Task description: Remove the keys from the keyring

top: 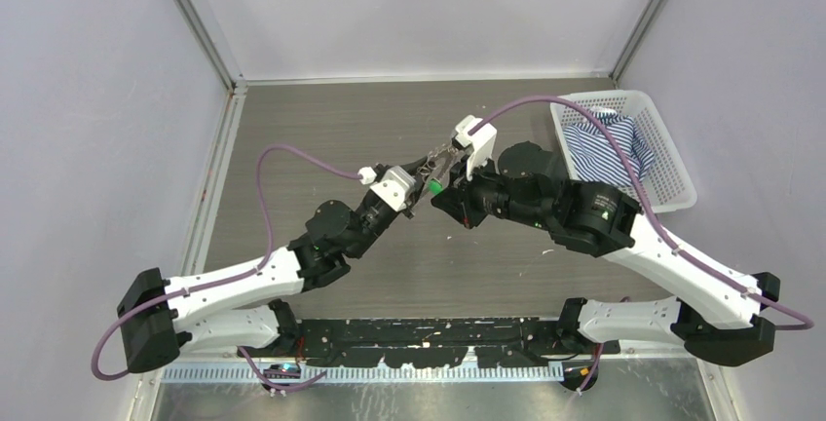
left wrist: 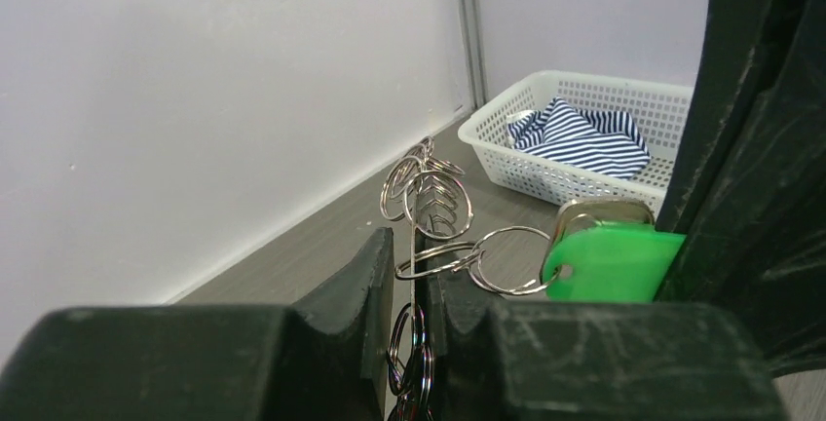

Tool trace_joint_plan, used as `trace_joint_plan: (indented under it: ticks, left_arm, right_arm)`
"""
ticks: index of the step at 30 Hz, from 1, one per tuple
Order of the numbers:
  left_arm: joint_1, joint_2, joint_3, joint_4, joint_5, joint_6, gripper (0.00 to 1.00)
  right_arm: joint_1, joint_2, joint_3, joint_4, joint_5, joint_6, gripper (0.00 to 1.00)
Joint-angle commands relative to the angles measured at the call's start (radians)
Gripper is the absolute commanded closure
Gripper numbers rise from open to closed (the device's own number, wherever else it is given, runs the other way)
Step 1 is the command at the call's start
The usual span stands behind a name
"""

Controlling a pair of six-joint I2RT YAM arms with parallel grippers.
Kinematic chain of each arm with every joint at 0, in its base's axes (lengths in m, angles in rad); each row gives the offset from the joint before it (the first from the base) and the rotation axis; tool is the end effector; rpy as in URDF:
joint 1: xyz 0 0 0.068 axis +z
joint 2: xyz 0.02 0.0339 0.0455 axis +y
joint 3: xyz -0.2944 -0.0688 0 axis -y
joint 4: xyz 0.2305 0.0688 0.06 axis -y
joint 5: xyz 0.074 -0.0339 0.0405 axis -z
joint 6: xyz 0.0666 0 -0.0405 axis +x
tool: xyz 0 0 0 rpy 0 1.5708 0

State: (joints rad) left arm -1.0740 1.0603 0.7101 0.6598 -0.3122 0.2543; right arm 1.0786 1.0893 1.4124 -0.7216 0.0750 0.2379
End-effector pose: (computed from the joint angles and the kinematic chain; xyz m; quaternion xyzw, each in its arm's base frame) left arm 0.1343 -0.2048 0.3895 0.2601 0.5361 -0.2338 0.7683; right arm 0.1049 0.1850 0.4500 -0.3208 0.7685 0.3134 0.4564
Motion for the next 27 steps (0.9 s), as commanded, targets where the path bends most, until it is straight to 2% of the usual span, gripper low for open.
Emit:
trace_joint_plan:
  ticks: [1, 3, 7, 13, 21, 27]
  left_arm:
    - [0.078, -0.017, -0.006, 0.042, -0.109, -0.033, 0.99]
    - [0.078, -0.036, -0.023, 0.048, -0.060, 0.004, 0.99]
    - [0.078, -0.072, -0.101, 0.093, 0.085, 0.116, 1.00]
    - [0.078, -0.121, -0.119, -0.028, 0.285, 0.160, 1.00]
    - [0.075, -0.206, -0.141, -0.073, 0.308, 0.167, 1.00]
    - [0.023, -0.225, -0.129, -0.122, 0.320, 0.264, 1.00]
  right_arm:
    - [0.042, -0.051, -0.028, -0.029, -0.087, 0.002, 0.99]
    - [0.042, -0.061, -0.013, -0.038, -0.011, -0.011, 0.99]
    - [0.043, -0.086, 0.033, -0.050, 0.039, -0.037, 0.99]
    - [0.043, -0.075, 0.126, -0.112, 0.118, -0.067, 0.99]
    - [0.041, -0.046, 0.165, -0.131, 0.039, -0.078, 0.99]
    - [0.043, -0.002, 0.204, -0.139, 0.000, -0.078, 0.99]
